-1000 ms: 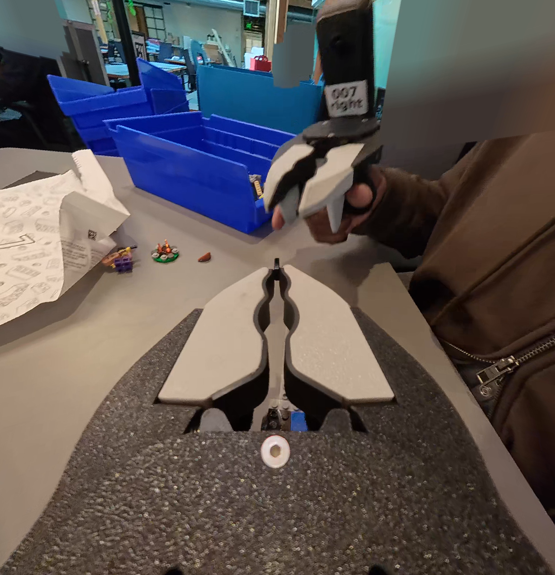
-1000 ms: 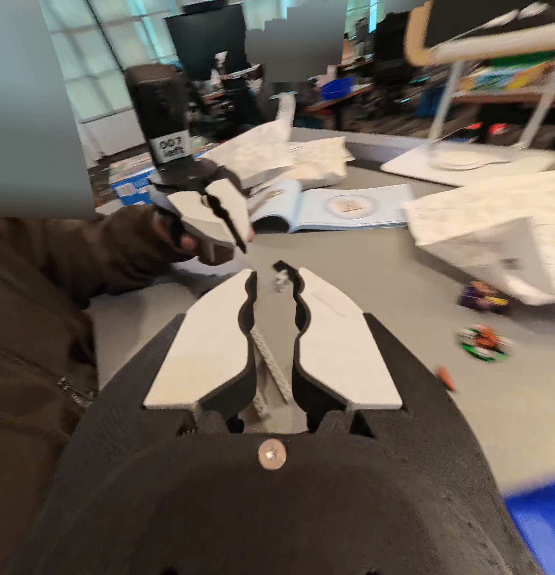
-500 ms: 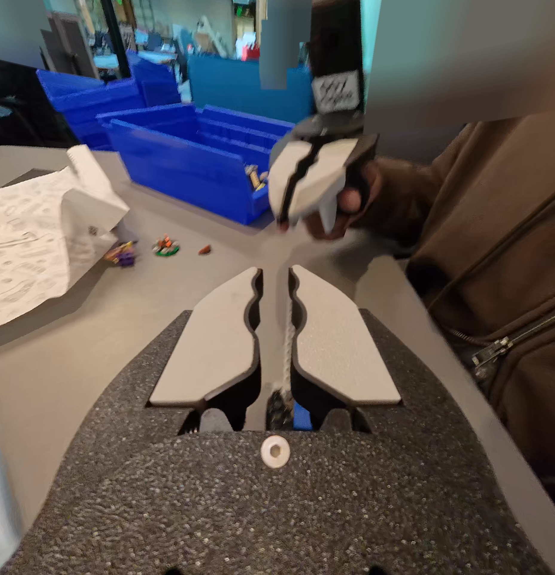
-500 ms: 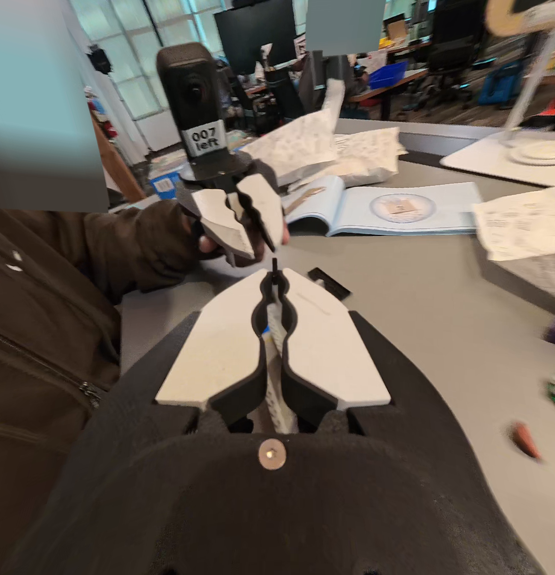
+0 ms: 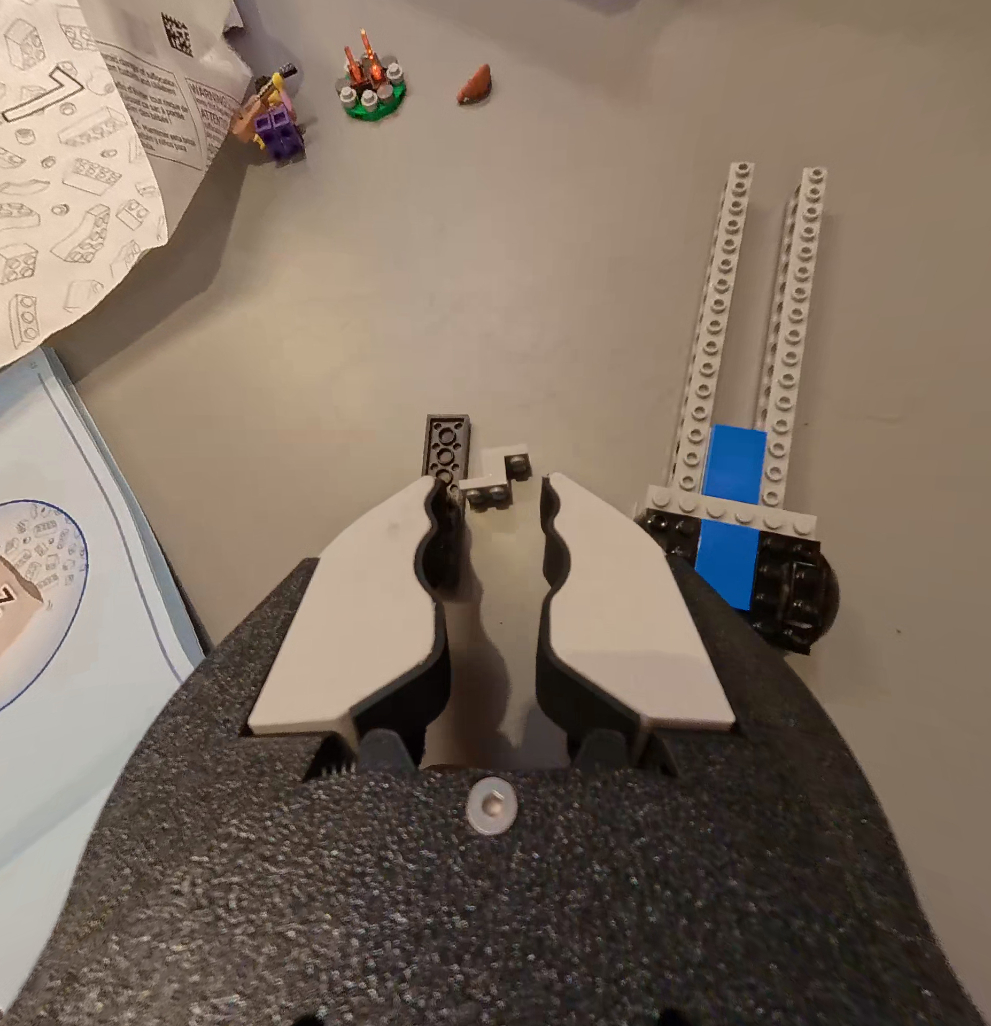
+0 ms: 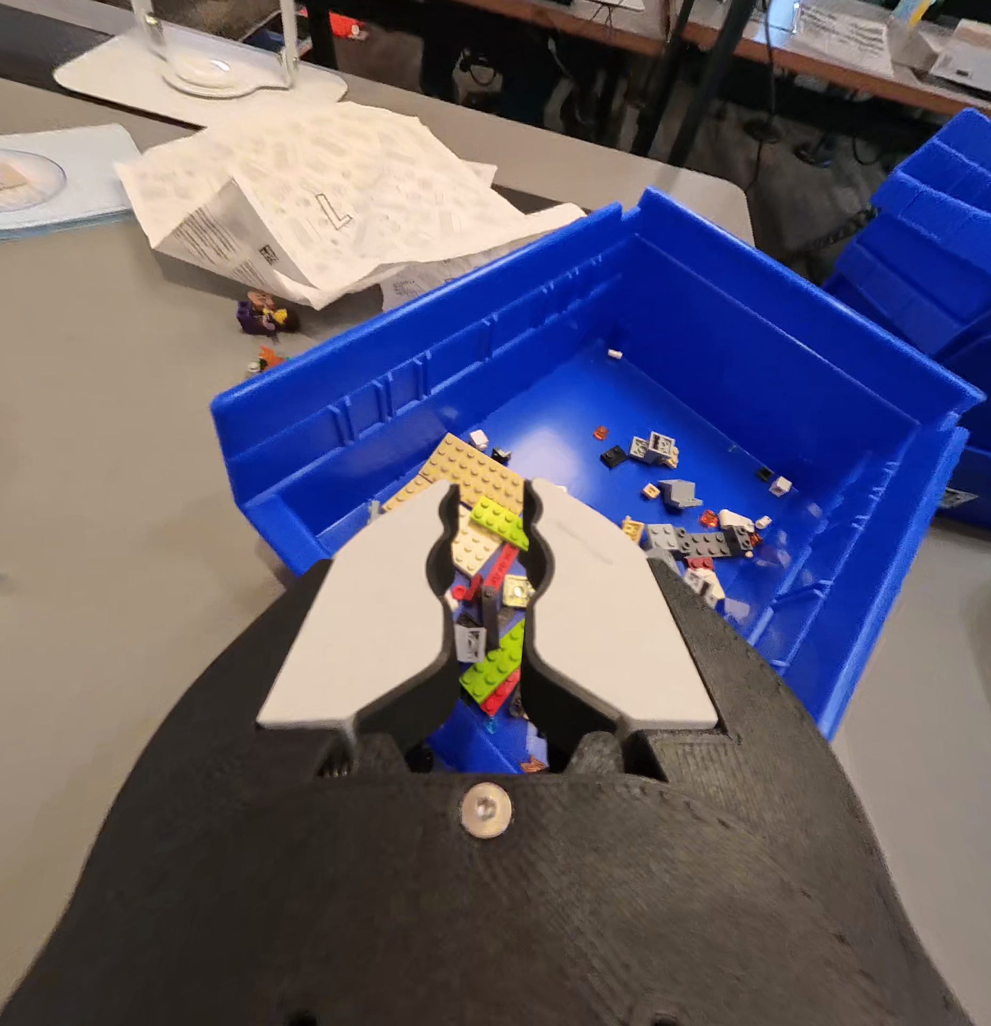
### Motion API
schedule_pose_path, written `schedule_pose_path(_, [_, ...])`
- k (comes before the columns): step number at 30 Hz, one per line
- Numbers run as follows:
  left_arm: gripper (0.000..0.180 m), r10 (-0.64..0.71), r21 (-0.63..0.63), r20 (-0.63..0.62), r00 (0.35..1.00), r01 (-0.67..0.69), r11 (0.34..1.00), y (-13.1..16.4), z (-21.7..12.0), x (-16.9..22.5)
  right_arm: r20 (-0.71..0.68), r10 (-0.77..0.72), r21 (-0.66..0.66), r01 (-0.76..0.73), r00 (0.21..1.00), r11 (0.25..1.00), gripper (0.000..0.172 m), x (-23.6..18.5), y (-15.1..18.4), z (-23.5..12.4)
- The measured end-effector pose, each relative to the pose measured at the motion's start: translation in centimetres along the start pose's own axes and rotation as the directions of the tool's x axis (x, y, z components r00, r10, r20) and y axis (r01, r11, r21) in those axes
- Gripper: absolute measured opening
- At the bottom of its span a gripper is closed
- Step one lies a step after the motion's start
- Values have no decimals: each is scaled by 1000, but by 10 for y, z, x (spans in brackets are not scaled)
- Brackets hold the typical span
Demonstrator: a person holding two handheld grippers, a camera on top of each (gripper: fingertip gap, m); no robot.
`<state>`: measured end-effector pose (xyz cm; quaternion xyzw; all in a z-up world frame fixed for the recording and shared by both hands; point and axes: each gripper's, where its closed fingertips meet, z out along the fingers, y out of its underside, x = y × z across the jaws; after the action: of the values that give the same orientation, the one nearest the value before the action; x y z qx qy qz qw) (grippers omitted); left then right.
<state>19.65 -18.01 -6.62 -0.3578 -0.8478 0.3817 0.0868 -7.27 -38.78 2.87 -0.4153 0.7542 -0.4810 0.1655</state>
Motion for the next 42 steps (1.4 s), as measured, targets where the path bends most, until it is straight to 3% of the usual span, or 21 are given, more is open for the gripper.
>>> schedule_pose_path(6, [16, 35, -20, 13, 999, -35, 999, -1, 5, 1, 220, -114, 153, 81, 969, 985, 18, -87, -38, 1])
schedule_pose_path(12, [16, -64, 144, -72, 995, 74, 987, -32, -3, 12, 636, -184, 175, 92, 750, 980, 20, -231, -31, 12])
schedule_pose_path(16, [16, -81, 278, -163, 983, 124, 952, -59, -12, 27, 745, -186, 163, 96, 640, 982, 23, -289, -22, 21])
schedule_pose_path(20, [16, -32, 312, -203, 979, 95, 945, -68, -16, 40, 757, -177, 164, 79, 630, 983, 20, -303, -25, 26])
schedule_pose_path(24, [15, -18, 339, -219, 976, 93, 936, -70, -20, 42, 761, -173, 172, 62, 626, 983, 8, -299, -27, 22])
schedule_pose_path(27, [21, -44, 311, -148, 988, 88, 946, -60, -21, 25, 700, -178, 202, 48, 692, 978, 4, -274, -34, 20])
schedule_pose_path(30, [27, -98, 188, -13, 995, 98, 977, -33, -17, -5, 551, -176, 223, 59, 816, 973, 4, -217, -43, 18])
schedule_pose_path(34, [30, -120, 0, 73, 990, 121, 993, 0, -7, -20, 220, -124, 203, 79, 968, 976, 5, -103, -50, 8])
schedule_pose_path(38, [31, -143, -88, 76, 987, 150, 985, 16, 1, -18, 30, -55, 59, 53, 998, 997, 6, -29, -23, 4])
schedule_pose_path(42, [23, -160, -102, 49, 986, 164, 981, 17, 2, -15, 29, -66, -8, 67, 997, 998, 19, -26, -8, 6])
